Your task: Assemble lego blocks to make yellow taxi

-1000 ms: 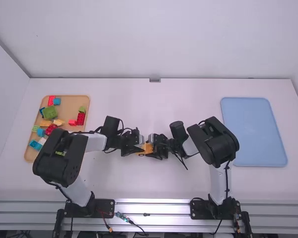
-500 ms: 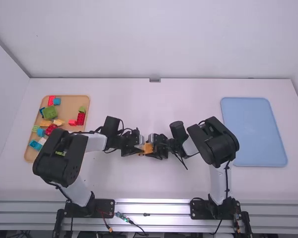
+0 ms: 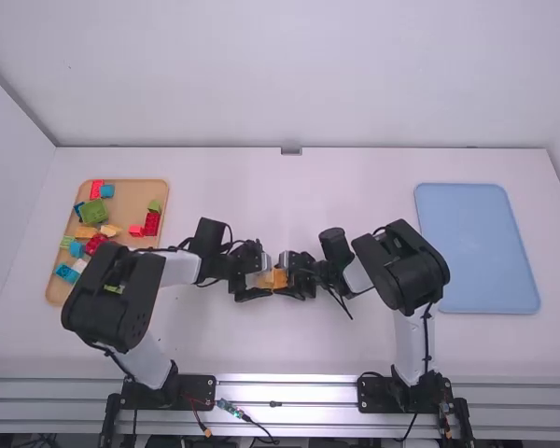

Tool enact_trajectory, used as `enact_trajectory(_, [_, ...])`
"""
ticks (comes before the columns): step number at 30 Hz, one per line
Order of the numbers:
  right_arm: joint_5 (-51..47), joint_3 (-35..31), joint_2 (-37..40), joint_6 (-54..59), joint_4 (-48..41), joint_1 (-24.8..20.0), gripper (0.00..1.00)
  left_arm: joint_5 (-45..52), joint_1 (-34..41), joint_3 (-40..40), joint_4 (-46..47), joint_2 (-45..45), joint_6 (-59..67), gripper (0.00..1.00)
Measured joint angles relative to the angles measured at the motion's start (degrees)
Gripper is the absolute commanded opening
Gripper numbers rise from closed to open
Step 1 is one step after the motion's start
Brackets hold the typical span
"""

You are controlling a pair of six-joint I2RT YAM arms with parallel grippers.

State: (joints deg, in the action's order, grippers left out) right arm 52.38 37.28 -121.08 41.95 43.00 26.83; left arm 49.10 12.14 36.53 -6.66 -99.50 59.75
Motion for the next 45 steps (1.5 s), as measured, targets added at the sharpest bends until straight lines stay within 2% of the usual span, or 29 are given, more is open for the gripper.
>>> enact_trajectory(3, [-0.02,0.0,0.0,-0.07,-0.02,0.0,0.65,1.31,-0.57,0.0,0.81,1.33,0.0,0.94])
enact_trajectory(6, [-0.02,0.0,0.0,-0.07,-0.02,0.0,0.65,1.97,-1.49,0.0,1.68,2.64,-0.15,0.87])
enact_trajectory(9, [-0.02,0.0,0.0,-0.07,-0.02,0.0,0.65,2.32,-2.23,0.0,2.84,3.74,0.0,0.69])
enact_trajectory(15, [-0.04,0.0,0.0,0.04,-0.07,0.0,0.65,2.34,-2.16,0.0,2.99,3.74,-0.04,0.44])
enact_trajectory(16, [-0.02,0.0,0.0,0.2,-0.07,0.0,0.65,2.32,-2.16,0.0,2.99,3.74,-0.22,0.31])
enact_trajectory(19, [-0.02,0.0,0.0,0.0,-0.07,0.0,0.65,2.29,-2.19,0.0,2.95,3.74,0.15,0.21])
enact_trajectory(20, [0.0,-0.02,0.02,0.15,-0.04,0.0,0.64,2.29,-2.16,0.0,2.99,3.74,-0.04,0.08])
enact_trajectory(21, [0.0,0.0,0.0,-0.02,-0.02,0.0,0.64,2.29,-2.16,0.0,2.97,3.74,0.0,0.02])
enact_trajectory(45, [-0.04,0.0,0.0,0.07,-0.02,0.0,0.64,2.32,-2.16,0.0,1.75,1.07,0.04,0.02])
